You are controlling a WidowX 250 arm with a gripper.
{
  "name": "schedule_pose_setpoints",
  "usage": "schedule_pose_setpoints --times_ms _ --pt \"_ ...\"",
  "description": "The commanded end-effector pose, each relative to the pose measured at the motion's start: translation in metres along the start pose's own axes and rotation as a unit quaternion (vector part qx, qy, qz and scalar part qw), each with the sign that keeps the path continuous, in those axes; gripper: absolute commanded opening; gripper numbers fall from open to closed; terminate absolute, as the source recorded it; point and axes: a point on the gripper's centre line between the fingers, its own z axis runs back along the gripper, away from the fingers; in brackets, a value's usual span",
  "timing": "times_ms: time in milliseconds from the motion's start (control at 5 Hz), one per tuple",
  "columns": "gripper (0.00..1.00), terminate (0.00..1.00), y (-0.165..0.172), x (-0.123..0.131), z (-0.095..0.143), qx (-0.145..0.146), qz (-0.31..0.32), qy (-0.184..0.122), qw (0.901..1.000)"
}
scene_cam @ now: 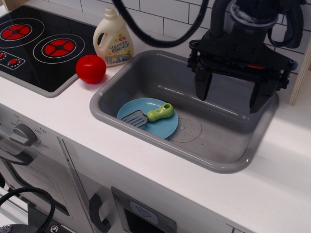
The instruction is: Take spatula off plate sink
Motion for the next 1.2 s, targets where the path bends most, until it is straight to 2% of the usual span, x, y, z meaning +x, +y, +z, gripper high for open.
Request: schedule_pose_setpoints --times_ms 0,200,400,600,800,1000 --pt "1.0 0.0 0.0 0.0 0.0 0.0 0.0 0.0 1.0" --pt "1.0 0.0 0.032 0.017 -0.009 0.026 -0.097 -0.037 0.9943" --pt "1.0 0.0 0.059 0.029 -0.014 0.026 -0.165 -0.042 0.985" --pt "1.0 0.0 0.084 0.046 -0.023 0.029 -0.243 -0.048 0.9684" --pt "1.0 0.0 0.098 0.063 -0.038 0.021 -0.294 -0.037 0.9548" --pt "1.0 0.0 0.102 0.07 -0.058 0.019 -0.346 -0.031 0.9376"
